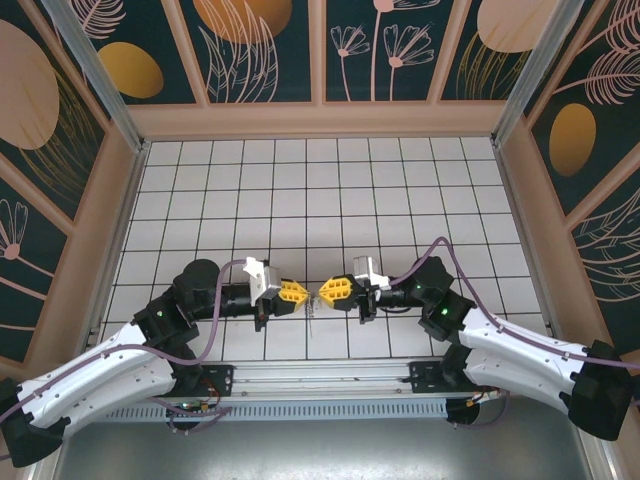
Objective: Put the keys on the keyring
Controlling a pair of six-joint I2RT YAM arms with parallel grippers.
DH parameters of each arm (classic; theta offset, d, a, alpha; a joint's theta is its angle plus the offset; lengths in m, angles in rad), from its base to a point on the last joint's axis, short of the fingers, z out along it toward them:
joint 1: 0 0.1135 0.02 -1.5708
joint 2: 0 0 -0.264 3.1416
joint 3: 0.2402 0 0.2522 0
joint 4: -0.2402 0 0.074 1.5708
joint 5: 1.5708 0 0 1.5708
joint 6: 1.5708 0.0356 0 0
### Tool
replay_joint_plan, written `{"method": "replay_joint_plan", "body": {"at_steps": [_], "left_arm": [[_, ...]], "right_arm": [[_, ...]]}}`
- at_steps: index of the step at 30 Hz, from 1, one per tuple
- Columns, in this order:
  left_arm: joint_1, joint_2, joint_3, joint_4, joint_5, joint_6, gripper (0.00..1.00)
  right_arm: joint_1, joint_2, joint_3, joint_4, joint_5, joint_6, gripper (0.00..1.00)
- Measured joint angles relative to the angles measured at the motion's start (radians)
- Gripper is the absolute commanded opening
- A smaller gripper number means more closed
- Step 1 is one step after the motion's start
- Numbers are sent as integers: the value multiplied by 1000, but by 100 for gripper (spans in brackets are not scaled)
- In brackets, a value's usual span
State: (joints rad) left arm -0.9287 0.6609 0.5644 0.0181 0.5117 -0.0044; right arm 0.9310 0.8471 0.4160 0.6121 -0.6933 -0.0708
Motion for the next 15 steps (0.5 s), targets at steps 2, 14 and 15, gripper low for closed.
{"method": "replay_joint_plan", "body": {"at_steps": [2,14,15], "left_arm": [[0,0,0,0,0,0,0],[1,0,0,0,-5,0,0],[1,1,0,0,-4,0,0]], "right_arm": [[0,2,0,5,-4,0,0],[-2,24,0,39,-8,3,0],[-2,26,0,39,-8,3,0]]}}
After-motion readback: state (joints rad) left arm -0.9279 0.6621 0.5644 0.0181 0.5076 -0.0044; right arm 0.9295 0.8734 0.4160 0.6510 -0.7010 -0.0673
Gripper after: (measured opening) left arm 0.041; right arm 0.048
